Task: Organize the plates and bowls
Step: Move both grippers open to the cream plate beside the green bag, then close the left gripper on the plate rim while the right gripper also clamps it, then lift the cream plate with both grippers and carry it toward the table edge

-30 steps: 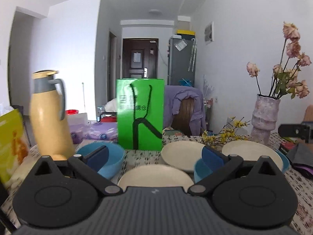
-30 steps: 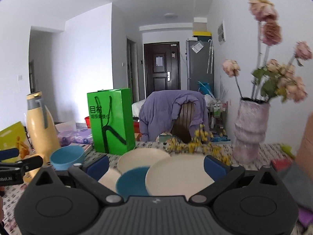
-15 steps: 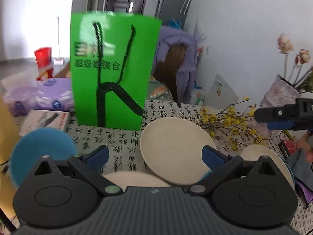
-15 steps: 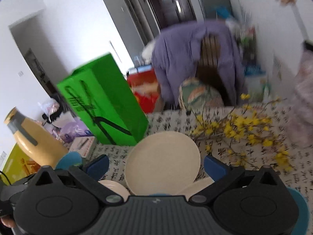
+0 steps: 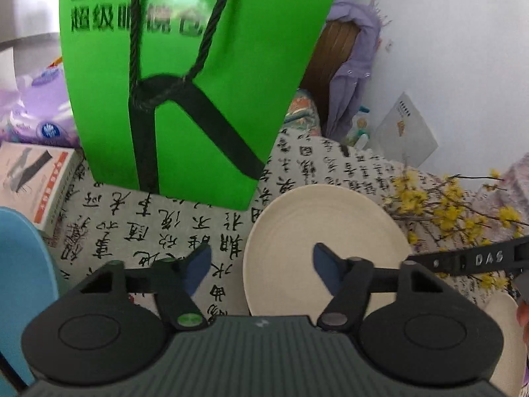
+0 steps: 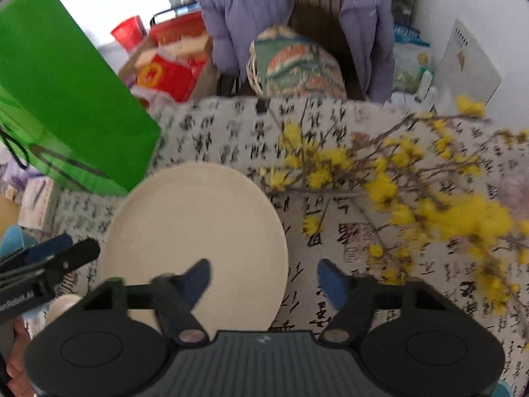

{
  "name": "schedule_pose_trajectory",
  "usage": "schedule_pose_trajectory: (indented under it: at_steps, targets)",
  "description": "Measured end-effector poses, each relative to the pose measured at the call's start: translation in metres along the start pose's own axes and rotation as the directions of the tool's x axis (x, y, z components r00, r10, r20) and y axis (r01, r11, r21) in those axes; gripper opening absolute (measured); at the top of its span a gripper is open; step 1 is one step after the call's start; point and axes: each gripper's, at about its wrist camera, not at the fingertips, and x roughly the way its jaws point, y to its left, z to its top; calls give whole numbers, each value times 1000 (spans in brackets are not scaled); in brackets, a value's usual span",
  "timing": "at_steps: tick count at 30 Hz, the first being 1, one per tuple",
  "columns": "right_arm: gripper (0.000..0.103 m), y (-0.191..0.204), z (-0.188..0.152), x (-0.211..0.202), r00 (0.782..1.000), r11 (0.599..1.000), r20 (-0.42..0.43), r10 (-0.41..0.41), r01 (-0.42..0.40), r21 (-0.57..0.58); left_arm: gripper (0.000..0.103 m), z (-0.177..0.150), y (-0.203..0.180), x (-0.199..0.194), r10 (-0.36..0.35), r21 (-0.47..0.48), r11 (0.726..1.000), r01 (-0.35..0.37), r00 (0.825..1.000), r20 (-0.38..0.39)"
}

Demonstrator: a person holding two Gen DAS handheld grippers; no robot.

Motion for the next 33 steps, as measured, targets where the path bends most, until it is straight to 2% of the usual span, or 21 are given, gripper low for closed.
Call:
schedule_pose_trajectory:
  at_steps: [3,5,7,8,11,15,23,33]
  targets:
    - [44,-1,3,17,999,1000,-44,-13,12,-6,47,0,3,13,-21,-25,999,20,999,-38]
    - [39,-2,3,23,998,1000,-55,-21,21,-7,40,-1,5,19,-17,-43,999,14,999,-49]
    - [29,-2,2,27,998,1000,-65,-28,27,-8,30,-2,8,25,-13,-62,998,10,998,-62]
    - [20,-3,2,30,997,1000,-70,-25,24,-9,25,-2,10,27,-21,-73,997,15,997,-72]
    - [13,-2,1,35,995,999,-88,-36,35,-22,18,-4,10,34,-15,-81,997,7,996,-92]
    - [11,-4,2,37,995,999,-91,-37,35,-24,11,-6,12,42,-6,-90,996,-4,994,-111]
    - [9,-6,3,33,999,1000,-38,-14,14,2,10,-6,12,40,8,-115,993,-20,995,-99]
    - [9,-1,10,-7,999,1000,31,-17,17,-3,10,5,4,-4,13,-114,993,-17,999,-39]
